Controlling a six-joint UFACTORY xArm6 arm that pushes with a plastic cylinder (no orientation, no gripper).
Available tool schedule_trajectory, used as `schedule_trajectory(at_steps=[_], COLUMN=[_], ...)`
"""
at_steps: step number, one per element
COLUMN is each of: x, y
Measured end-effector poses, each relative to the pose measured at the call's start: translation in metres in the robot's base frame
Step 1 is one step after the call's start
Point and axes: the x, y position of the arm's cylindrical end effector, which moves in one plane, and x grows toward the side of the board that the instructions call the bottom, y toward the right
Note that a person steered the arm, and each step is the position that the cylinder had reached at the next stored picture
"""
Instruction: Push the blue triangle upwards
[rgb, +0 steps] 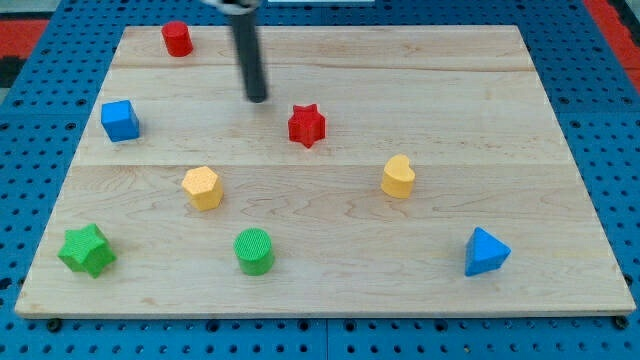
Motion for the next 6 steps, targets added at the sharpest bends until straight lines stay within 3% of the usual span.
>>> schedule_trajectory(at_steps=[1,3,5,6], x=[0.043,0.209,0.240,0.261], y=[0.110,0.228,0.159,0.219])
